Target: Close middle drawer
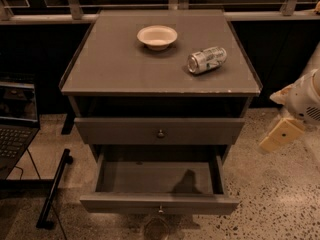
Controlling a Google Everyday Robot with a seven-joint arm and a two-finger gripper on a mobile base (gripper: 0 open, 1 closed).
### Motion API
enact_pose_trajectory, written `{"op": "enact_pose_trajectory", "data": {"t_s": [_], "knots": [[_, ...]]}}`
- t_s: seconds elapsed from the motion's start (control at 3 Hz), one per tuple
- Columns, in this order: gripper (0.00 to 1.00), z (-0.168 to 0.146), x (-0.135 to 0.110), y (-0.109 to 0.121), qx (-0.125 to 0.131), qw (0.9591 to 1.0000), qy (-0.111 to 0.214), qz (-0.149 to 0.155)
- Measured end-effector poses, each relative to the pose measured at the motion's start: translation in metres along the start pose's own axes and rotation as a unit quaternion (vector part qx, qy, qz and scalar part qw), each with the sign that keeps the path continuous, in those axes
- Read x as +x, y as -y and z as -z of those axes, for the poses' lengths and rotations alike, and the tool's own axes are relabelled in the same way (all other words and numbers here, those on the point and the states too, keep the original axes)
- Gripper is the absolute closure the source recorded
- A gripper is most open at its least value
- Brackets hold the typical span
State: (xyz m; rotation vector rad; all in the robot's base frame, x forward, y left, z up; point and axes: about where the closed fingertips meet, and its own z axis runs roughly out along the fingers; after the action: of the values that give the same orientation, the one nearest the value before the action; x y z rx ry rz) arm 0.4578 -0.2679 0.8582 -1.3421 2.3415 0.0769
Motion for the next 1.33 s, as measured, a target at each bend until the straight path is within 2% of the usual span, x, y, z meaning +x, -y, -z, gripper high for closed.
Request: {"op": "enact_pose_trajectory", "data": {"t_s": [1.0,1.33], "knots": [[0.86,-0.003,0.002,-0.004,0.007,1.0000,0.003,-0.002],[1.00,-0.033,0.023,-0.027,-0.003,0.9986,0.036,-0.039]]}}
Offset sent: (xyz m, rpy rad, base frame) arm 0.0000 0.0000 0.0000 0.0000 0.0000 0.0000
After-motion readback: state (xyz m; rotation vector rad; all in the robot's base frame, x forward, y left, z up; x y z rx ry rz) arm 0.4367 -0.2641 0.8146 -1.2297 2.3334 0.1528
